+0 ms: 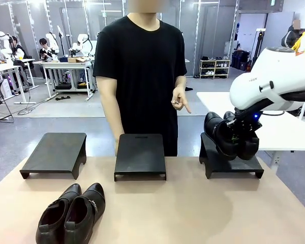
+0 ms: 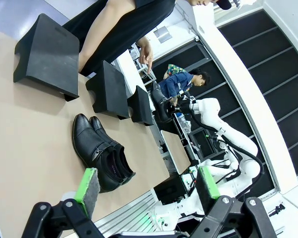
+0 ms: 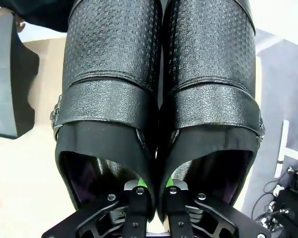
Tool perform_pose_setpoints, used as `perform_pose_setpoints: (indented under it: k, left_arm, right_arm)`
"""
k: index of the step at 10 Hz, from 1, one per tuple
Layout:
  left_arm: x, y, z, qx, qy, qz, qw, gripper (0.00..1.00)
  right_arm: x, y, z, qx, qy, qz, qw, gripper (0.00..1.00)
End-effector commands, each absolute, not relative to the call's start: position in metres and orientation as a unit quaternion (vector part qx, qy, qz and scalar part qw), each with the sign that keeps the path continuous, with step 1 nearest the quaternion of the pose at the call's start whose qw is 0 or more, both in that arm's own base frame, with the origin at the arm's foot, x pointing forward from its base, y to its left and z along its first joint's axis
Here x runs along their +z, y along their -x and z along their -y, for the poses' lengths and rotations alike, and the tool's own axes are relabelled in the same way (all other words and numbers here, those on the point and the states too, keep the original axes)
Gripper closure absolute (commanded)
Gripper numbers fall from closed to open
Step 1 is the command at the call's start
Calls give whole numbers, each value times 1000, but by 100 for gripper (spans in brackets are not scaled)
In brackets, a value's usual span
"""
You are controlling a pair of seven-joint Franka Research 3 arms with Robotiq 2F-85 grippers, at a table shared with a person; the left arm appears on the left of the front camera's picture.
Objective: Place the shoes on the stand as instructed by the person.
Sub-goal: Pick up one pair of Shoes and place it on the Shoes Stand indicated by the person.
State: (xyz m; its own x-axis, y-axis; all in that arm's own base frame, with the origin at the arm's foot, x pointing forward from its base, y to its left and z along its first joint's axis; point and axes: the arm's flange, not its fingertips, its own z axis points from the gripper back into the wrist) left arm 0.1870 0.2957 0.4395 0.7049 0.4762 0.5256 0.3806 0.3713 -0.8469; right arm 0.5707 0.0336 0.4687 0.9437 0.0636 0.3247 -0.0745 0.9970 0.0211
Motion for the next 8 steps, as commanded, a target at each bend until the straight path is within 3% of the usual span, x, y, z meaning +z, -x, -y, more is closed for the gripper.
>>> perform_pose_setpoints:
  k: [1, 8]
  left_arm:
    - [440, -187, -296, 25, 560, 388, 731, 0]
    - [440, -187, -296, 25, 560, 388, 731, 0]
  right_arm:
    - [470, -590, -34, 24, -9, 182, 983, 91]
    - [435, -619, -24, 12, -16, 179, 984, 91]
